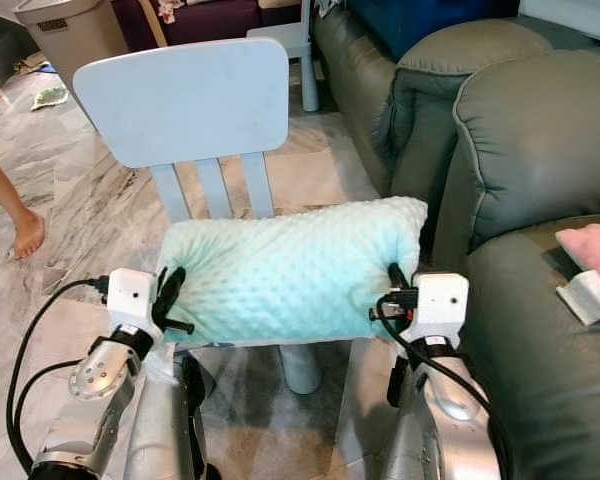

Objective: Move the pillow to the sofa

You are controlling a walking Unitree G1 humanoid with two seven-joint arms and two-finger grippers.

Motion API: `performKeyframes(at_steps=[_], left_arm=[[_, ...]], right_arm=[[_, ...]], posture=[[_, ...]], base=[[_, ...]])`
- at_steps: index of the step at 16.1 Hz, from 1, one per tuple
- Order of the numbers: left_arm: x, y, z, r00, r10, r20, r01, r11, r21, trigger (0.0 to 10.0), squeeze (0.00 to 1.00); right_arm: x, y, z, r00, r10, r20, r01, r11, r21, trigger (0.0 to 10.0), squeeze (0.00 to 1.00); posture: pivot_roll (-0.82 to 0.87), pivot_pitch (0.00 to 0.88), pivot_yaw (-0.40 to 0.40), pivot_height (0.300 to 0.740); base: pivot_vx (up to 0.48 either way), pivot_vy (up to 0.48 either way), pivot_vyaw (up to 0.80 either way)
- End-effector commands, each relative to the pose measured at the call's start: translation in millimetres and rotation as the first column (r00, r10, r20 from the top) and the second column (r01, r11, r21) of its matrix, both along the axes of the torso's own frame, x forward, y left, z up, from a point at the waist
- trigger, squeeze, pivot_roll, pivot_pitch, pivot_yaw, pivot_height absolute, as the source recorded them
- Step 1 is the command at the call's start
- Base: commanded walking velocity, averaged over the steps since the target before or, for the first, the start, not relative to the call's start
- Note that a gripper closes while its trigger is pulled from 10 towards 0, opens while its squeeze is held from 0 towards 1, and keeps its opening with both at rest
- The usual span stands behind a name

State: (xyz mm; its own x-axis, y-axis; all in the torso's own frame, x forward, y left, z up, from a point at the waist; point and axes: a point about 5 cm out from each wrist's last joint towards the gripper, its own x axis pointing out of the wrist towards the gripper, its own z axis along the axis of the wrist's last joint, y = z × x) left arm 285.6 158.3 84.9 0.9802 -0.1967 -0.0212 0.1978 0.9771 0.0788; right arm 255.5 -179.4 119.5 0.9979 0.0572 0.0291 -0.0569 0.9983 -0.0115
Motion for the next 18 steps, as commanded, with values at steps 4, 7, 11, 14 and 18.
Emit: performKeyframes(at_steps=[4,7,11,14,18], left_arm=[[-2.5,1.3,3,1.000,0.010,0.010,-0.010,1.000,0.007,10.0,0.00],[-3.1,-1.4,3,1.000,0.011,0.004,-0.011,1.000,-0.004,10.0,0.00],[-3.6,-5.7,2,1.000,0.003,0.002,-0.003,1.000,-0.012,10.0,0.00],[-3.0,-6.8,3,1.000,0.001,0.004,-0.001,1.000,-0.012,10.0,0.00],[-2.4,-8.7,4,1.000,0.010,0.010,-0.010,1.000,-0.019,10.0,0.00]], right_arm=[[-0.4,5.6,13,0.999,0.010,0.044,-0.010,1.000,0.005,10.0,0.00],[0.5,7.8,16,0.999,0.018,0.047,-0.018,1.000,0.002,10.0,0.00],[1.2,8.5,18,0.998,0.031,0.059,-0.030,0.999,-0.014,10.0,0.00],[3.3,9.0,20,0.998,0.031,0.058,-0.030,0.999,-0.016,10.0,0.00],[5.1,10.7,22,0.997,0.049,0.059,-0.048,0.999,-0.021,10.0,0.00]], posture=[[-0.18,0.019,0.104,0.425],[-0.18,0.026,0.097,0.425],[-0.18,0.027,0.094,0.442],[-0.19,0.029,0.089,0.477],[-0.18,0.031,0.077,0.532]], base=[[0.000,0.000,0.00],[0.000,0.000,0.00],[0.000,0.000,0.00],[0.000,0.000,0.00],[0.000,0.000,0.00]])
